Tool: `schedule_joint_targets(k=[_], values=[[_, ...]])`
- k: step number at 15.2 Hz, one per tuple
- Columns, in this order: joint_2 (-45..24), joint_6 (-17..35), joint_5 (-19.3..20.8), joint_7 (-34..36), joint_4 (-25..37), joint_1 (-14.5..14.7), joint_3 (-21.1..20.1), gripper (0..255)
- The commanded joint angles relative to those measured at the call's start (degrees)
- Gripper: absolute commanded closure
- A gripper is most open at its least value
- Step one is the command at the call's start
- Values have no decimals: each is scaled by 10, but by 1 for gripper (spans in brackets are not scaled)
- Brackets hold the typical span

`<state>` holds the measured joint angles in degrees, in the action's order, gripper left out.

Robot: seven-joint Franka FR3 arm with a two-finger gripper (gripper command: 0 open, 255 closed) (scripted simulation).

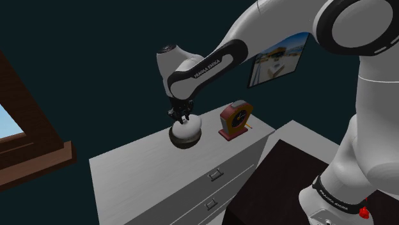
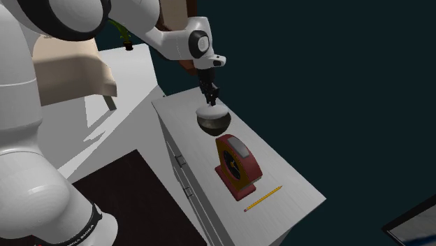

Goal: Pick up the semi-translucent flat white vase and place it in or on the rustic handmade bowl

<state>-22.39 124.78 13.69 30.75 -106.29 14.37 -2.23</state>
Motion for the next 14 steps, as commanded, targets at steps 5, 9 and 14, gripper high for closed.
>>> schedule_joint_targets(k=[5,9,14], values=[[-6,9,2,2,-3,0,1,255],[-6,9,2,2,-3,0,1,0],[-6,9,2,2,-3,0,1,0]])
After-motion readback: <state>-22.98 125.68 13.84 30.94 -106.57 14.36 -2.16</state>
